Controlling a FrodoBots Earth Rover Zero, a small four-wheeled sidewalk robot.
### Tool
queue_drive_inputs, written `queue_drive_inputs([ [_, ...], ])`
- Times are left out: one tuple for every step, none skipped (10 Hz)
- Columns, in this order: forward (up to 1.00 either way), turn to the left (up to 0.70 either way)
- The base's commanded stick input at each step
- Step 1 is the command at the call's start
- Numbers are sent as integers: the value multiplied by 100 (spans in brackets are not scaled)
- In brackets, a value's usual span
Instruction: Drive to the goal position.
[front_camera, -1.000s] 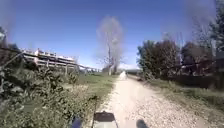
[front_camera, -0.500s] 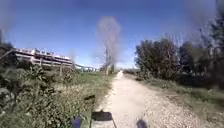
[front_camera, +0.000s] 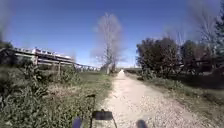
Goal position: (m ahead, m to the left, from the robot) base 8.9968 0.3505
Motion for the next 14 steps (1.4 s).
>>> queue_drive_inputs([
  [50,0],
  [50,0],
  [50,0],
  [50,0],
  [50,0],
  [50,0],
  [50,0],
  [50,0],
  [50,0],
  [50,-18],
  [50,-38],
  [50,-43],
  [50,-12],
  [50,0],
])
